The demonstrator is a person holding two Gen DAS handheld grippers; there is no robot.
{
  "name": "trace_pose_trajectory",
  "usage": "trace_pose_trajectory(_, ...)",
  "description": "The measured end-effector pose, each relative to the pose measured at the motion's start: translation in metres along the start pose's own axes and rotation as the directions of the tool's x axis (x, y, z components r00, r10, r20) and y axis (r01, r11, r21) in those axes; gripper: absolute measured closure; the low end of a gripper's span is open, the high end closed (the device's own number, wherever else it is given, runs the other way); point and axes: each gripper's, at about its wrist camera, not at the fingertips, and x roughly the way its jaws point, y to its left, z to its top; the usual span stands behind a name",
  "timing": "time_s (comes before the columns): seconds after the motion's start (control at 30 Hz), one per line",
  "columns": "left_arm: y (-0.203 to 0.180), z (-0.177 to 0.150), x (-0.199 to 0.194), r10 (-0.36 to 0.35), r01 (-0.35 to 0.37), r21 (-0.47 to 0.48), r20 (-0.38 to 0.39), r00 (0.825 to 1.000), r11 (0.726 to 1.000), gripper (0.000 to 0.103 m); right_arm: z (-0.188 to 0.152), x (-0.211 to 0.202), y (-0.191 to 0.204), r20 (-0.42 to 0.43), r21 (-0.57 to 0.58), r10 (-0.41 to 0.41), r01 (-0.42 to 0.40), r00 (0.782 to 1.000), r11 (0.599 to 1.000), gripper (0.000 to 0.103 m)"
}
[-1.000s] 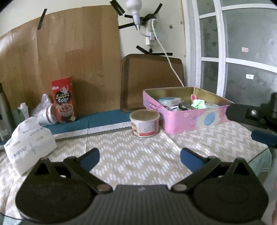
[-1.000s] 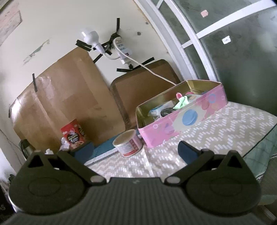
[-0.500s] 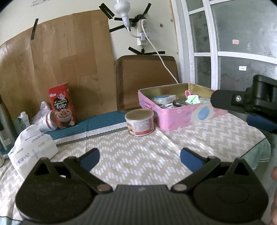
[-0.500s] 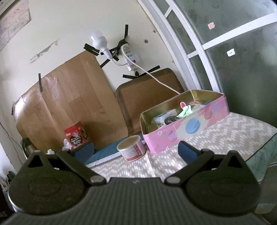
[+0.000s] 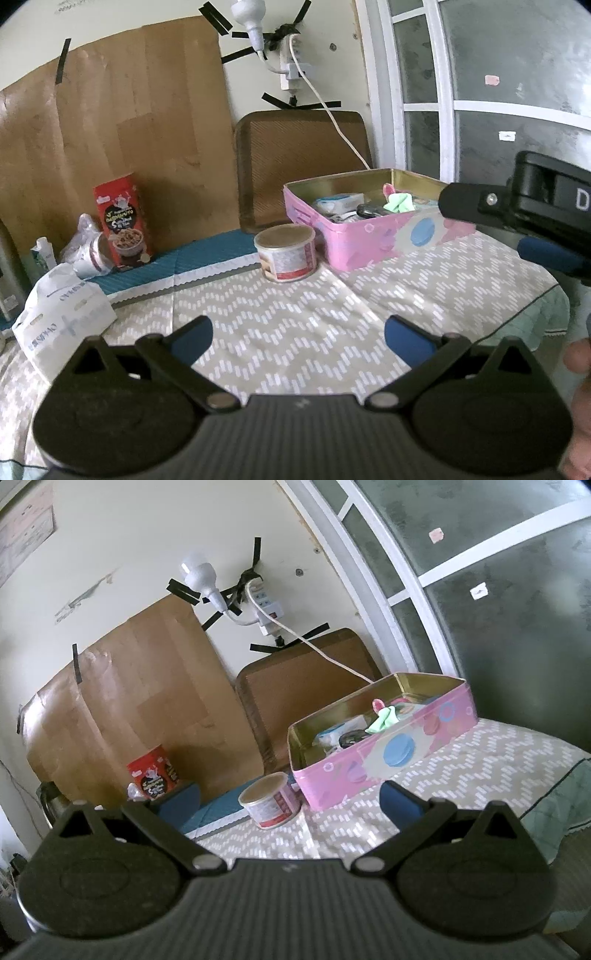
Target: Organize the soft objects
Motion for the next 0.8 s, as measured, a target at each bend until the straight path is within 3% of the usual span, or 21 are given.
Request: trace_pose_trajectory(0.8, -0.0083, -0.0038, 0.0047, -0.036, 0.038, 0.032, -0.048, 0.998, 0.999, 0.000, -0.0049, -0.0036, 0.0034, 0.022, -0.007, -0.027, 0.027, 0.999, 1.000, 0.000)
